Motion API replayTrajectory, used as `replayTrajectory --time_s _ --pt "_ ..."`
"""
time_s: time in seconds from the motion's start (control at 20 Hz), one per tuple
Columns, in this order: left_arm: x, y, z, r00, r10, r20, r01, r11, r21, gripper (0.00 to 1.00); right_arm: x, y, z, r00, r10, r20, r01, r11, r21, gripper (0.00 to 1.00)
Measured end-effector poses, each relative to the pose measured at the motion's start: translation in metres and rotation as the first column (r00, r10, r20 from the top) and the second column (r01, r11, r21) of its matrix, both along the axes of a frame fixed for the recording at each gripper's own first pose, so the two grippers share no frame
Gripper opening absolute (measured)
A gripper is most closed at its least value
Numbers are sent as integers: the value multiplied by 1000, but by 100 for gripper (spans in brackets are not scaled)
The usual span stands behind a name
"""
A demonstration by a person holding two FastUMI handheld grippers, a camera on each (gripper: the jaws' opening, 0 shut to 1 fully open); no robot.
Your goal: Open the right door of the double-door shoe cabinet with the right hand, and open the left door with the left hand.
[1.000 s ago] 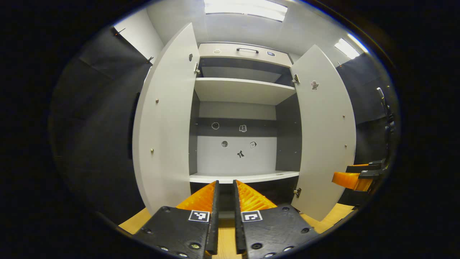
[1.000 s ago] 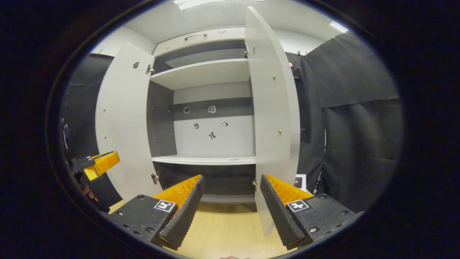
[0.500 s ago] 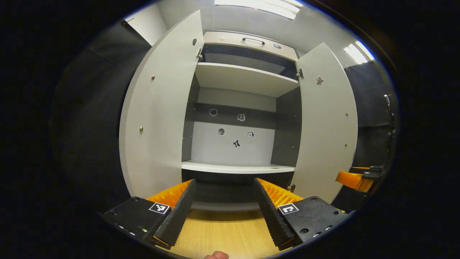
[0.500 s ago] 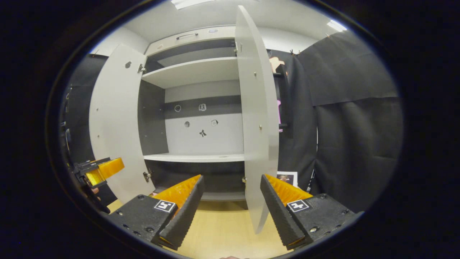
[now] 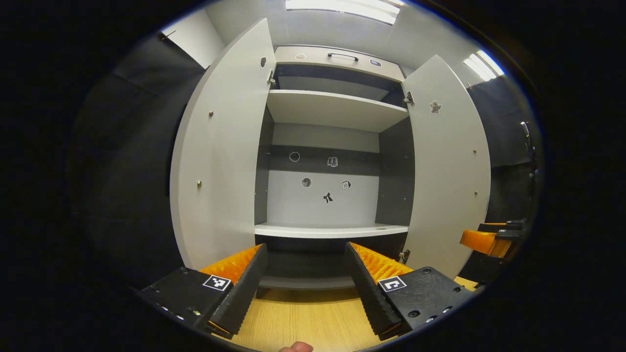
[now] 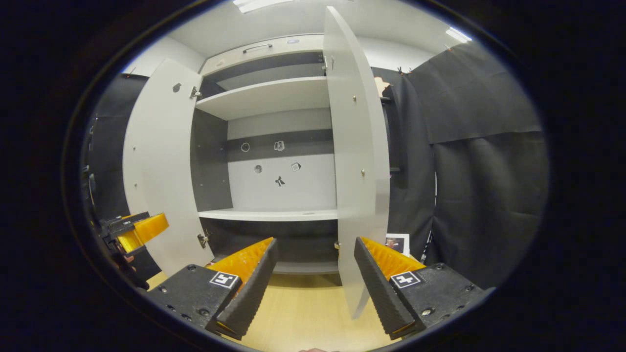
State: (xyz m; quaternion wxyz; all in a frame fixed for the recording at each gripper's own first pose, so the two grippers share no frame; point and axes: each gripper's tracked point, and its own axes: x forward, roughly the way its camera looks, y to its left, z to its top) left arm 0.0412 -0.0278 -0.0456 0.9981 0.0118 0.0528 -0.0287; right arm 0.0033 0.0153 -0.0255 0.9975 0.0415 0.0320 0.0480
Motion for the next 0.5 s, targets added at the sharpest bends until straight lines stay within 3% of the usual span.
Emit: replayTrajectory --time_s 0.5 --pt "-1 1 3 1000 -2 12 2 1000 15 93 -1 2 1 1000 -3 4 3 1000 9 96"
